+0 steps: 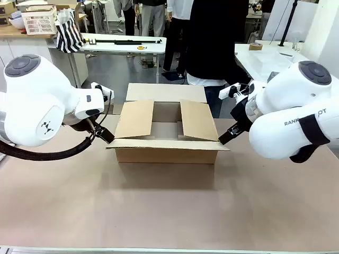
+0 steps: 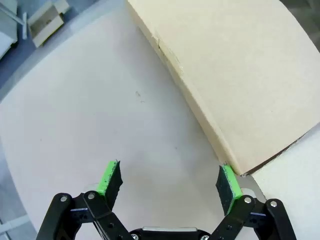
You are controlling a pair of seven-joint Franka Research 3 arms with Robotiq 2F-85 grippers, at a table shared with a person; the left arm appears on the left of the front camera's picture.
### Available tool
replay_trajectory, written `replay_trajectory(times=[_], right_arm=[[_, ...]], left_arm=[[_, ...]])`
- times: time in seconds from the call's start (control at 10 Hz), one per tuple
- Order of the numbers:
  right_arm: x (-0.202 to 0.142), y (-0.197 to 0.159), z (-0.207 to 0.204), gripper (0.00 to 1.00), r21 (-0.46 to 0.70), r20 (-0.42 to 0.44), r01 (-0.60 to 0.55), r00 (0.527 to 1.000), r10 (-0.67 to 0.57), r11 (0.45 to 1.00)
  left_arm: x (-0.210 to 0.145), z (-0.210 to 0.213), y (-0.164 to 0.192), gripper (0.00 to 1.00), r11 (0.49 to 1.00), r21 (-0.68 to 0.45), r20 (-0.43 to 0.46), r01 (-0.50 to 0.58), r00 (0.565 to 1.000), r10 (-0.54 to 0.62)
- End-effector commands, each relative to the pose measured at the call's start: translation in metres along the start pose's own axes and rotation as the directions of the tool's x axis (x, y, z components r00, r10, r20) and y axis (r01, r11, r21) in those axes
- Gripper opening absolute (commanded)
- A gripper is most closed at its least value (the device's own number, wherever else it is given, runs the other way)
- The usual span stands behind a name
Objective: Pack the gift set into the box.
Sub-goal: Place both hands on the side flaps of the Package Box and spread them outward.
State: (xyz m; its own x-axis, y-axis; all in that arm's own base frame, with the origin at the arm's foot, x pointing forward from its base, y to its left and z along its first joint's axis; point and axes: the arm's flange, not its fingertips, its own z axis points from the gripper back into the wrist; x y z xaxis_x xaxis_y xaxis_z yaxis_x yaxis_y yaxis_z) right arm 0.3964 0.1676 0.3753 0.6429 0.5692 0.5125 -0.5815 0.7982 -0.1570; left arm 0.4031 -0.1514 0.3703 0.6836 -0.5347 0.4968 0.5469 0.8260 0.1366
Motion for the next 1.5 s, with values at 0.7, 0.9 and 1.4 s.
replay_trajectory(times=[0.7,0.9,1.4], right_arm=[[0.0,0.0,0.0,1.0,0.0,0.0,0.0,1.0,0.0,1.0],[0.0,0.0,0.0,1.0,0.0,0.0,0.0,1.0,0.0,1.0],[-0.005,-0.049,0.186,1.0,-0.072,0.087,0.168,0.983,-0.161,0.983]], left_arm=[[0.0,0.0,0.0,1.0,1.0,0.0,0.001,0.0,1.0,0.0],[0.0,0.0,0.0,1.0,1.0,0.0,0.001,0.0,1.0,0.0],[-0.028,0.157,0.05,1.0,0.986,0.078,0.136,-0.144,0.982,0.133]])
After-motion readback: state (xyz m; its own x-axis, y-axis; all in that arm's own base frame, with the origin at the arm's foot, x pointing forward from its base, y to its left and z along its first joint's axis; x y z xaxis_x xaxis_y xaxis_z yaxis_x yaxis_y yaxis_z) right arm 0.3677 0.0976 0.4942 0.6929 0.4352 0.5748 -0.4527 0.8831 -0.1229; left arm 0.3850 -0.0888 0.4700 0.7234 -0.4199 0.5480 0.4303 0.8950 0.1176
